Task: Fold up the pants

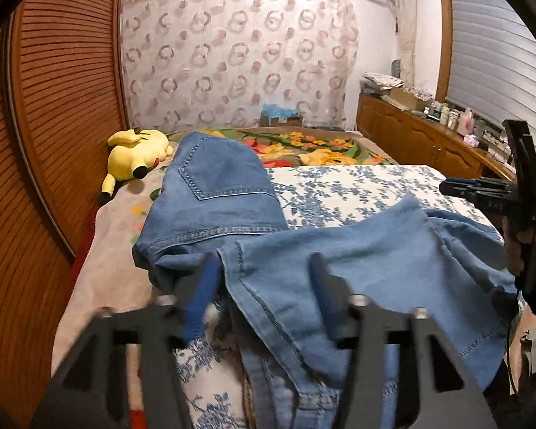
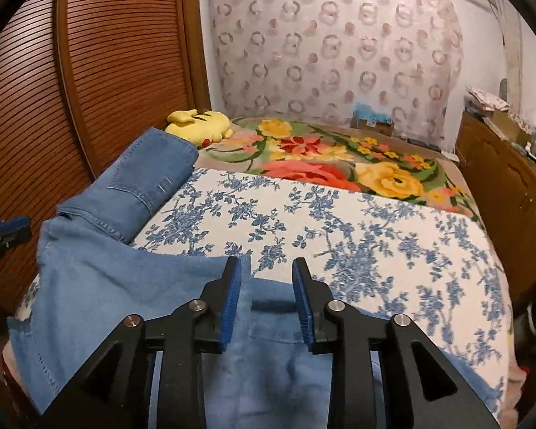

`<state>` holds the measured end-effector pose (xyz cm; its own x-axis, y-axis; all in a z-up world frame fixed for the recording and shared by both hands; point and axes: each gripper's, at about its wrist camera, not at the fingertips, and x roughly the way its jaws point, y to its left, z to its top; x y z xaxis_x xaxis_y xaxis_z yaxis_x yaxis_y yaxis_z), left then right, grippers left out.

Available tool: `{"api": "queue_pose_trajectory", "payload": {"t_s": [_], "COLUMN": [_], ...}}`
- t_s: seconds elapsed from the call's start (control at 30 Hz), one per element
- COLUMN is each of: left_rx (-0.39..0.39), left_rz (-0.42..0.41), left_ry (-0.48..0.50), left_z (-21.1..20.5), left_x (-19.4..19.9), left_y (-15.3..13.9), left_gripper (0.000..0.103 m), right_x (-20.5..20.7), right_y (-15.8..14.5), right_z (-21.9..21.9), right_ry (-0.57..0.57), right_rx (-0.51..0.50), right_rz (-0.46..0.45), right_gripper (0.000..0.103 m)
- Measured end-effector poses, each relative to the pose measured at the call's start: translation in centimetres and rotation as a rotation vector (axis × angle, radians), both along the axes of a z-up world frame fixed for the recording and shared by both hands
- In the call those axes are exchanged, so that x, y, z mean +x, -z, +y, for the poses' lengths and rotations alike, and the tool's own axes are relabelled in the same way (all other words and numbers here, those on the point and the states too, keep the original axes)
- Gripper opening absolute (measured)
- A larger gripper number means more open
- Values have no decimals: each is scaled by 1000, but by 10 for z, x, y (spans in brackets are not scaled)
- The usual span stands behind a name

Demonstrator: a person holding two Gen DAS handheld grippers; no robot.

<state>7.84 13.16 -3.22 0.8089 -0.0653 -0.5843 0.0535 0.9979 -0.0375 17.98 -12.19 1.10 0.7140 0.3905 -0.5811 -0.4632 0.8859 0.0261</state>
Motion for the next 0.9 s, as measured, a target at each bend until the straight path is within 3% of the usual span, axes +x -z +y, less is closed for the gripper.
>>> {"api": "queue_pose_trajectory", "payload": {"t_s": [0.03, 0.07, 0.13, 0.4, 0.7, 0.73, 0.9], "left_rx": [-5, -11, -22, -45, -47, -49, -16], "left_rz": [-3, -6, -8, 50, 120, 120, 65], "left_ry": [7, 11, 14, 7, 27, 26, 50], "left_z": [-2, -4, -8, -16, -24, -23, -24], "left_x": [-5, -8, -16, -51, -82, -84, -106], "left_y": [1, 1, 5, 40, 68, 68, 55], "left_gripper": [78, 79, 79, 79, 33, 22, 10], "right_x": [-6, -12, -28, -86, -140, -144, -158], "right_y": [-3, -6, -12, -18, 10, 13, 22], "right_z": [-4, -8, -21, -92, -171, -177, -201], "right_ry": [-6, -12, -15, 26, 175, 190, 239], "right_rx": [0, -1, -7, -29, -53, -49, -2], "right_rz": [-6, -13, -30, -66, -28, -19, 41], "right_gripper": [36, 38, 44, 47, 48, 48, 48]}}
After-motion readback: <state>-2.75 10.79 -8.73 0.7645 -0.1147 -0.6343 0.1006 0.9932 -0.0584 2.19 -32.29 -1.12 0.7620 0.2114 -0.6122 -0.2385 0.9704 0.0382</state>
